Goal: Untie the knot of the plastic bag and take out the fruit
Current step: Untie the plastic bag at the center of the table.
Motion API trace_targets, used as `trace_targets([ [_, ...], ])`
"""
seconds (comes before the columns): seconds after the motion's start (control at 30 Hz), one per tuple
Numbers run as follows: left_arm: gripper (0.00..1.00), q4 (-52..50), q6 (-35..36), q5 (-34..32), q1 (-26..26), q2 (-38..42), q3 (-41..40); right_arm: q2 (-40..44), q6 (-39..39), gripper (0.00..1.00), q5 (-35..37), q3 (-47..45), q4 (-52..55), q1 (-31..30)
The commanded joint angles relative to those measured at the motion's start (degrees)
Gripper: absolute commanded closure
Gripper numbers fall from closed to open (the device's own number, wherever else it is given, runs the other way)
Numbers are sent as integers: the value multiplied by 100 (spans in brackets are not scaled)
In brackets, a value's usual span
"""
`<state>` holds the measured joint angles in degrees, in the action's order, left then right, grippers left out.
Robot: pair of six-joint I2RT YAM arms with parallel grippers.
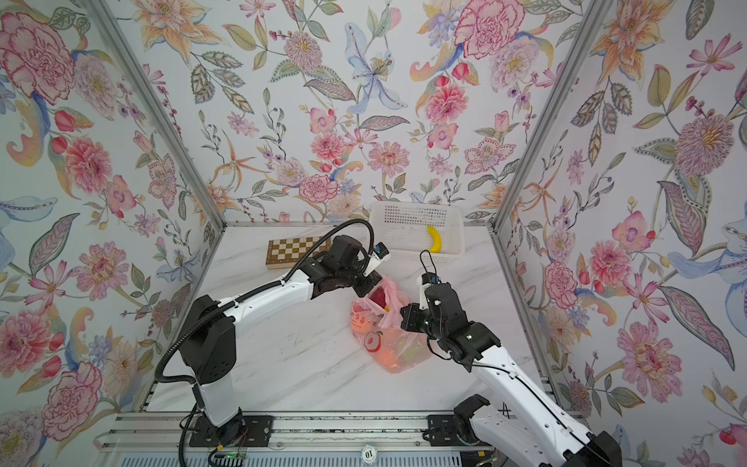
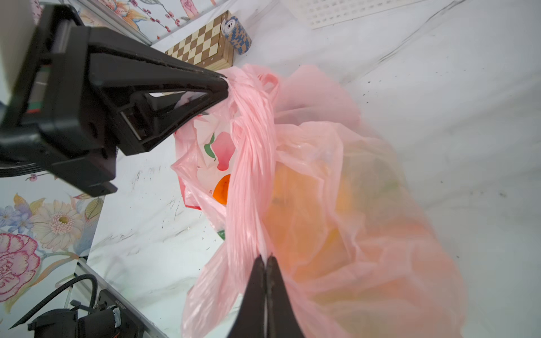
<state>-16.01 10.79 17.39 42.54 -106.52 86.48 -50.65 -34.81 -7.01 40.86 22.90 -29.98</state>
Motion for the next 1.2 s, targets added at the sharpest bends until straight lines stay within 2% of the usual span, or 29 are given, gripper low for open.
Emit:
trace_targets([
  [0.0, 100, 251, -541, -593, -266, 217, -238, 424, -137, 100, 536, -251, 322, 135],
  [0.2, 97, 784, -1274, -1027, -753, 642, -900, 1221, -451, 100, 1145, -571, 558, 502],
  [0.33, 88, 1071, -1531, -1044, -1006, 1010, -1338, 1541, -637, 100, 1137, -773, 620, 924],
  [0.4, 80, 1066, -1527, -1024, -1011, 1129, -1419, 1608, -727, 98, 1110, -854, 628, 1081],
  [0.53, 50, 1144, -1557, -671, -1009, 1365, -1554, 1708, -776, 62, 1080, -851, 634, 1190],
  [0.6, 42, 1204, -1663, -615, -1011, 1519, -1618, 1733, -698, 50, 1151, -692, 704, 1204],
  [0.73, 39, 1205, -2055, -451, -955, 1946, -1706, 1716, -421, 38, 1480, -161, 918, 1204],
  [0.83, 38, 1232, -2304, -469, -779, 2252, -1883, 1558, 33, 35, 1438, 285, 891, 1200],
  [0.93, 38, 924, -2621, -866, -484, 2417, -1844, 1226, 715, 33, 984, 687, 685, 1200],
  [1.03, 38, 75, -2980, -1508, -196, 2278, -1407, 728, 1300, 29, 410, 1169, 692, 1199],
  [1.17, 37, -548, -3549, -1681, -45, 2063, -1122, -330, 1830, 27, -465, 2003, 1035, 1166],
])
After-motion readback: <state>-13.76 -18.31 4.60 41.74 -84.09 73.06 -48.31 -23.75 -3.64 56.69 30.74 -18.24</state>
